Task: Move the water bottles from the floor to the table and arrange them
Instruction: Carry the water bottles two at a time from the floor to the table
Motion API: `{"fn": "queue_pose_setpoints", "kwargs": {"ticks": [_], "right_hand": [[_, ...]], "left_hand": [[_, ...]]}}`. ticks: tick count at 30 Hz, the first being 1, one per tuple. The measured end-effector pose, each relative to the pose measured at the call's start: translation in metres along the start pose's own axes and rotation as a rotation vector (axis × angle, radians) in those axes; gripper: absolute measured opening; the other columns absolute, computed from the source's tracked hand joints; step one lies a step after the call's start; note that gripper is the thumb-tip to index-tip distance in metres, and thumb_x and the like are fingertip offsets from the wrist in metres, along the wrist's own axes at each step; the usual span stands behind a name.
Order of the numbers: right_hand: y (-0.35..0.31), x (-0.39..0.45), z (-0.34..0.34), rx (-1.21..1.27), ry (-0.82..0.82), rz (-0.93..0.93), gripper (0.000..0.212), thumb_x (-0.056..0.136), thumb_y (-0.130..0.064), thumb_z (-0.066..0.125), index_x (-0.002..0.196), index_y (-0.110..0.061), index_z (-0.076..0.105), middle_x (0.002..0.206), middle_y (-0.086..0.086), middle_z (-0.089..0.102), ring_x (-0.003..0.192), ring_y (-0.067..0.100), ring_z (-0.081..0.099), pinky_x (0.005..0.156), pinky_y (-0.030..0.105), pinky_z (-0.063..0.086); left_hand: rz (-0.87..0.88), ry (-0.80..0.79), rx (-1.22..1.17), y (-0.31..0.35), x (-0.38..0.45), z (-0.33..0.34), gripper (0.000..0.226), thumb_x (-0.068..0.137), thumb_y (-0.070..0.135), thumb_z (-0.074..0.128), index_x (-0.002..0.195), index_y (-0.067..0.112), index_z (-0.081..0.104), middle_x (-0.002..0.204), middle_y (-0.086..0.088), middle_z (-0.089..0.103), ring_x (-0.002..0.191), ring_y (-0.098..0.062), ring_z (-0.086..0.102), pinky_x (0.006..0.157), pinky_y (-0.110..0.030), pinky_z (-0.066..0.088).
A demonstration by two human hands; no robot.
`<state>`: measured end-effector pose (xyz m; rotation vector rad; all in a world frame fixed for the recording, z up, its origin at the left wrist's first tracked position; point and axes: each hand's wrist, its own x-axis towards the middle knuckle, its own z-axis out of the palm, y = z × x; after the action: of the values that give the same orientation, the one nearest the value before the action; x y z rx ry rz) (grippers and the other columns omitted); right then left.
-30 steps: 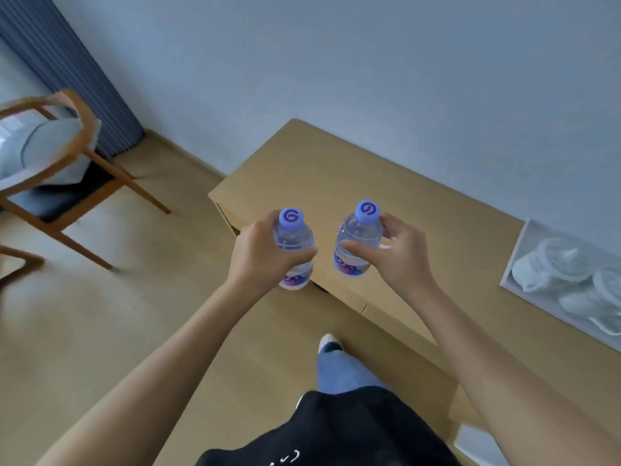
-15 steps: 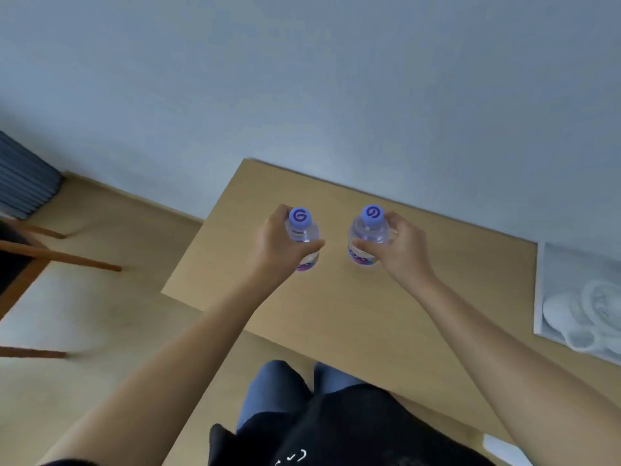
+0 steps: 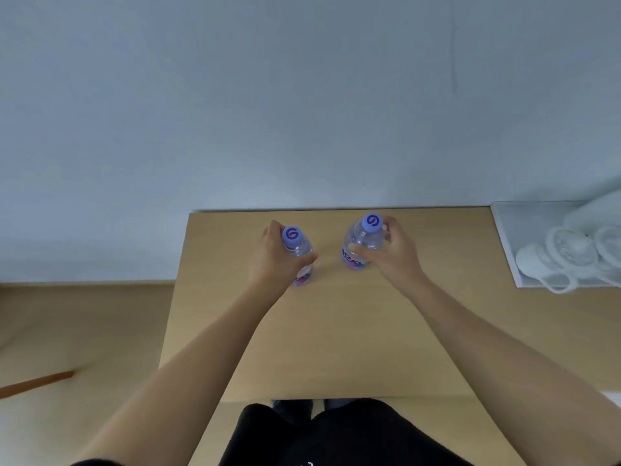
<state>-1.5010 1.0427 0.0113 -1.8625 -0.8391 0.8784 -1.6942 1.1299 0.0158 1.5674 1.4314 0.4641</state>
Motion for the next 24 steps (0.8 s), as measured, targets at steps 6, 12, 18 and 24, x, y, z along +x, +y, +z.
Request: {"fn": "queue_pose_setpoints", "kwargs": {"ticks": [6,12,18,24], "right_hand": [[0.0,-0.019,0.005,-0.054,0.028,0.108,0.082,0.076,-0.018,0.082,0.144,-0.016,0.036,0.132,-0.007,0.051,0.117,0.005,0.049,0.089,0.019,0.038],[0.018,-0.07,-0.008,0.035,0.17,0.242,0.082,0.081,-0.019,0.077,0.148,-0.023,0.03,0.144,0.002,0.042,0.122,0.018,0.05,0.084,0.027,0.042],[0.034,-0.13,-0.034,0.054,0.272,0.265,0.071,0.084,-0.021,0.075,0.144,-0.022,0.037,0.132,0.006,0.051,0.108,0.02,0.058,0.082,0.026,0.043],[0.061,-0.202,-0.102,0.014,0.367,0.309,0.054,0.088,-0.026,0.07,0.137,-0.024,0.046,0.124,-0.002,0.055,0.103,0.015,0.059,0.077,0.024,0.045]], "left_hand": [[0.066,-0.151,0.088,-0.019,0.0,-0.01,0.05,0.052,0.03,0.082,0.087,0.016,0.049,0.091,-0.007,0.062,0.078,-0.024,0.066,0.054,-0.027,0.045],[0.412,-0.075,0.202,0.023,-0.034,-0.03,0.068,0.077,0.025,0.076,0.134,0.016,0.04,0.126,0.005,0.046,0.115,-0.013,0.045,0.089,-0.024,0.037],[0.721,-0.266,0.332,0.053,-0.073,-0.004,0.045,0.082,0.015,0.068,0.124,0.013,0.052,0.119,0.001,0.058,0.117,-0.011,0.046,0.089,-0.018,0.036],[0.845,-0.624,0.409,0.075,-0.13,0.065,0.059,0.085,0.027,0.066,0.137,0.021,0.038,0.137,0.006,0.048,0.125,-0.01,0.046,0.09,-0.024,0.039]]}}
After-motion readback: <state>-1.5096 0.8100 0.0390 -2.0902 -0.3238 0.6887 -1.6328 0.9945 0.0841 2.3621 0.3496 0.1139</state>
